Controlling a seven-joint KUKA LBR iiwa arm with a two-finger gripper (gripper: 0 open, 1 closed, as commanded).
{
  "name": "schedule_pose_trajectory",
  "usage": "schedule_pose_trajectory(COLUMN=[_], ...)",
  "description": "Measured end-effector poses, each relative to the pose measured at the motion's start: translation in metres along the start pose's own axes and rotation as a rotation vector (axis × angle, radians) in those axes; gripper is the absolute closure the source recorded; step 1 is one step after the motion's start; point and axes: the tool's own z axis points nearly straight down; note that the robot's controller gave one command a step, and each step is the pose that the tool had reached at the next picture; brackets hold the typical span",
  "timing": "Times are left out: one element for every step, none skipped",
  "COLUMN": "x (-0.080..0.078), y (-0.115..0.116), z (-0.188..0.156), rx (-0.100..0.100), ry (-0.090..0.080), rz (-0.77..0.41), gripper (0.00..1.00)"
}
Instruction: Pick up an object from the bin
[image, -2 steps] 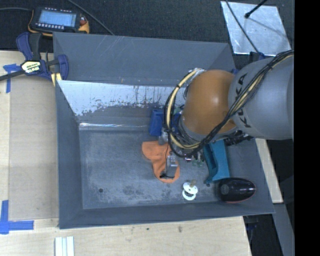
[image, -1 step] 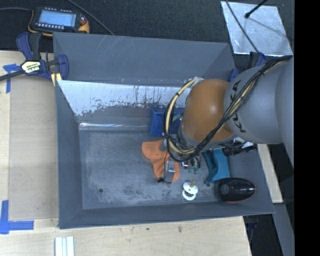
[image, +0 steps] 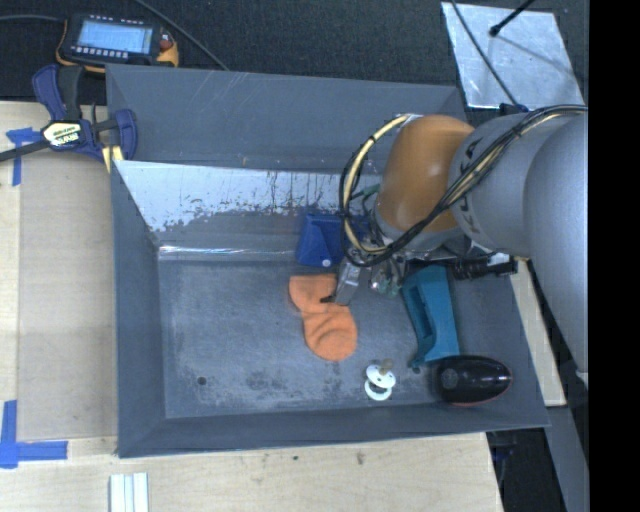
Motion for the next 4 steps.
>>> schedule_pose_trajectory(x=[0.000, -0.003, -0.003, 0.004], y=[0.000, 0.005, 0.007, 0.044], z=[0.000, -0.054, -0.069, -0.023], rx=[0.000, 0.002, 0.000, 0.002], ry=[0.000, 0.005, 0.000, 0.007], rz=[0.000, -0.010, -0.008, -0.482], gripper=[1.00, 1.00, 1.00, 0.00])
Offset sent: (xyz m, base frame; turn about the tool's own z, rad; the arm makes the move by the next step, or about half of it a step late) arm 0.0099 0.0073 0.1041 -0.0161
